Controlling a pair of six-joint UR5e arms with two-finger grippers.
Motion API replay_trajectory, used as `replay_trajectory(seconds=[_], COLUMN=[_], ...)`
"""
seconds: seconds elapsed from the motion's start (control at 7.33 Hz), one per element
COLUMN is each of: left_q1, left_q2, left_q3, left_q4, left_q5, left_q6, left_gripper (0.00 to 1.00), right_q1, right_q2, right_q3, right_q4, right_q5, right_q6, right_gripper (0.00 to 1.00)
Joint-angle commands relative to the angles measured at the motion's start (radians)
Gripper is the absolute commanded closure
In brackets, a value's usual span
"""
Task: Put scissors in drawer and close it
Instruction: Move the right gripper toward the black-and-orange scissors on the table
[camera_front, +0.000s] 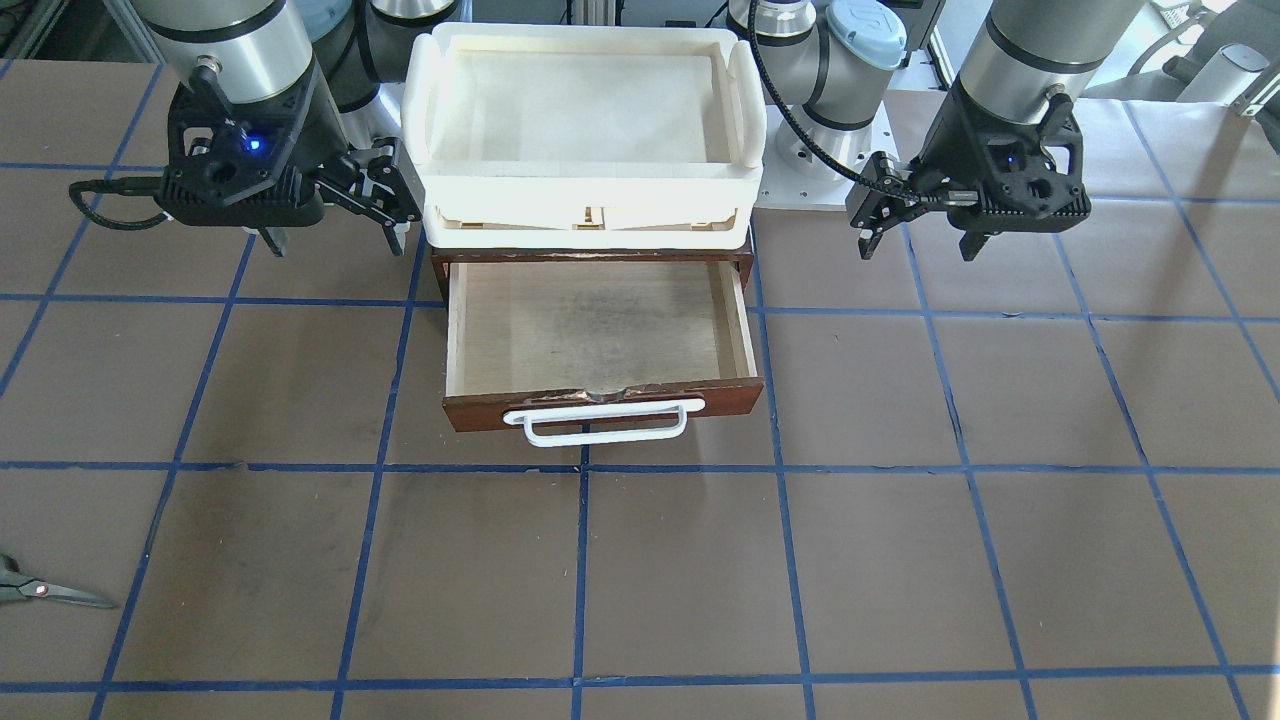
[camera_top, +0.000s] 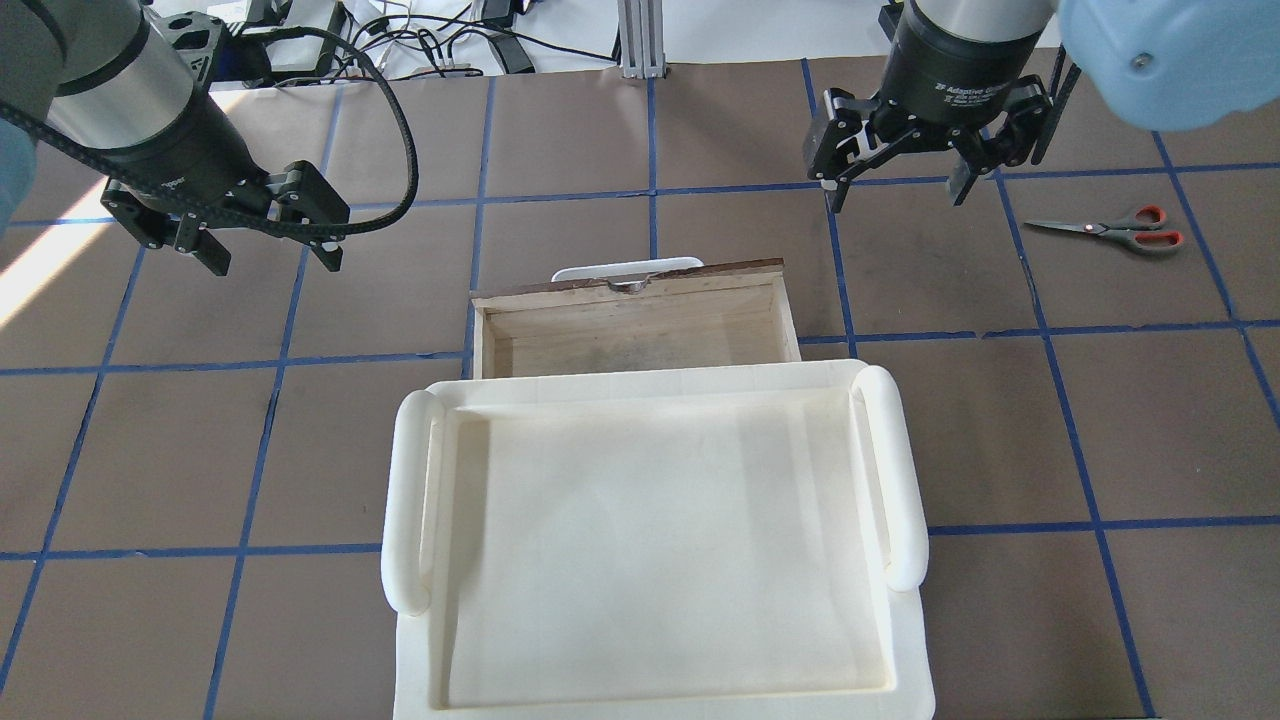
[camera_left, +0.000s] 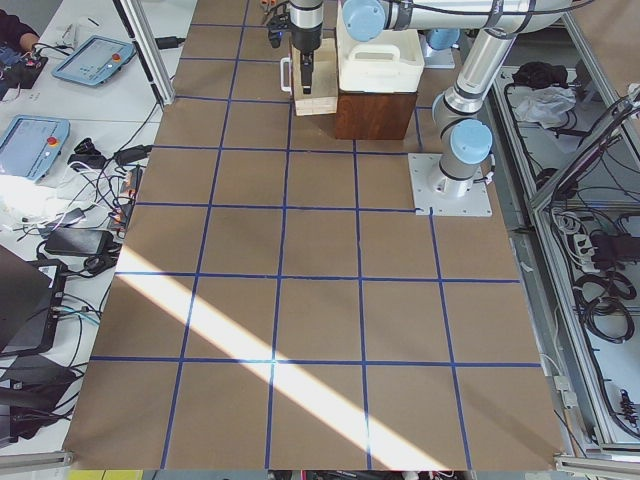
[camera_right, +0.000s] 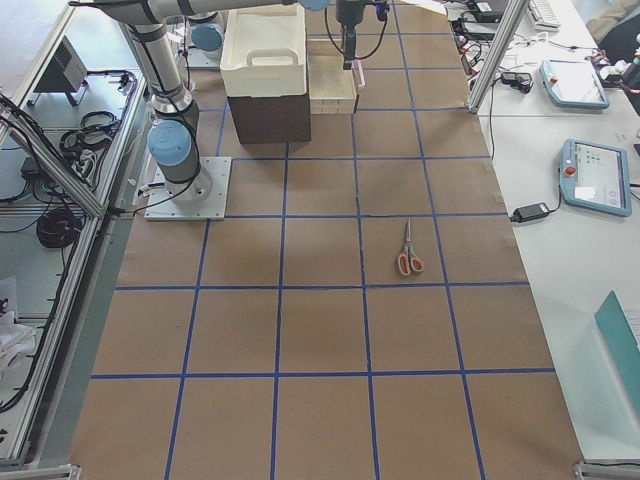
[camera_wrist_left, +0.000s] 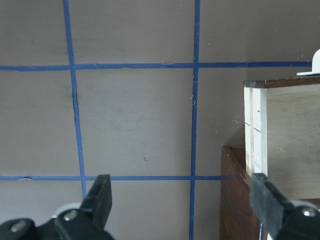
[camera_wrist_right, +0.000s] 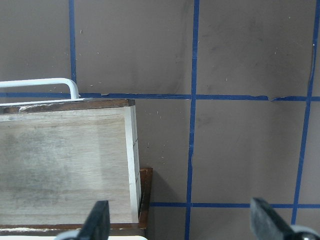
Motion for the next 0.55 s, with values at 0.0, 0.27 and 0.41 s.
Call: replay_trajectory(seconds=[0.0,0.27,0.41], left_q1=[0.000,0.000,0.000], left_q2=[0.001,0.001,0.004], left_q3=[0.000,-0.002,0.000], left_q4=[0.001,0.000,0.000], left_q5=[-0.002,-0.001,0.002], left_q6=[-0.005,-0.003,0.003], left_gripper=[0.00,0.00,0.00], right_q1=[-0.002,-0.046,-0.133], right_q2=[0.014,0.017,0.031], right_q3=[0.002,0.004,0.005], right_q4=[-0.005,-0.004,-0.001], right_q5=[0.013,0.009,0.016], right_q6=[-0.016,-0.225,-0.410], right_gripper=[0.02,0.02,0.02])
